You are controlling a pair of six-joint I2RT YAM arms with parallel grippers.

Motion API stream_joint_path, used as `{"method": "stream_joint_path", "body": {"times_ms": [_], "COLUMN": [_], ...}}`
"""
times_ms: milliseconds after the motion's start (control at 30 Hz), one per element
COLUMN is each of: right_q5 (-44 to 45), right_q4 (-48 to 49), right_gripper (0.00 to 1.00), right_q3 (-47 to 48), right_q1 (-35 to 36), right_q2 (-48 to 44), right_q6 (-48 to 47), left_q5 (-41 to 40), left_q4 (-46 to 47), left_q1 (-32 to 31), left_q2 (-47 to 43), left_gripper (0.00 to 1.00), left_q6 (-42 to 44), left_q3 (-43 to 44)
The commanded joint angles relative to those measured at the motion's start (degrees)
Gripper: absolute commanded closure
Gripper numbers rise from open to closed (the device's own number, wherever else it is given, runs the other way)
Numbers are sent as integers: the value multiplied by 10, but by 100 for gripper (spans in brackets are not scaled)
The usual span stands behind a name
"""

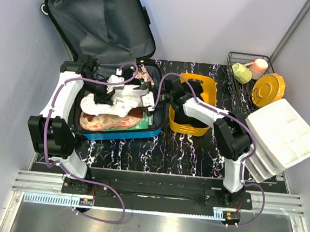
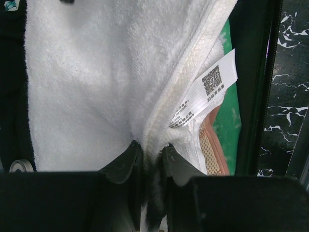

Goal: Open, take out, and arrange the luggage

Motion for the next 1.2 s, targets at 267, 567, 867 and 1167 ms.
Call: {"method": "stream_joint_path", "body": {"times_ms": [267, 567, 867, 1167], "right_q5": [12, 4, -22, 13], "right_q4": [116, 72, -7, -18], "right_gripper": [50, 38, 32, 35], "right_q3": [43, 37, 37, 113], "right_q1": [28, 28, 28, 28], "right_q2": [21, -26, -34, 35], "right_q6": [27, 30, -24, -25], "left_q5": [44, 32, 45, 52], "left_q4": [-29, 3, 4, 3], "left_q1": [15, 37, 43, 42], "left_q2": [-11, -15, -17, -24], "left_gripper": [98, 63, 65, 67], "left_q6": [34, -10, 5, 11], "left_q3": [14, 16, 12, 4]}}
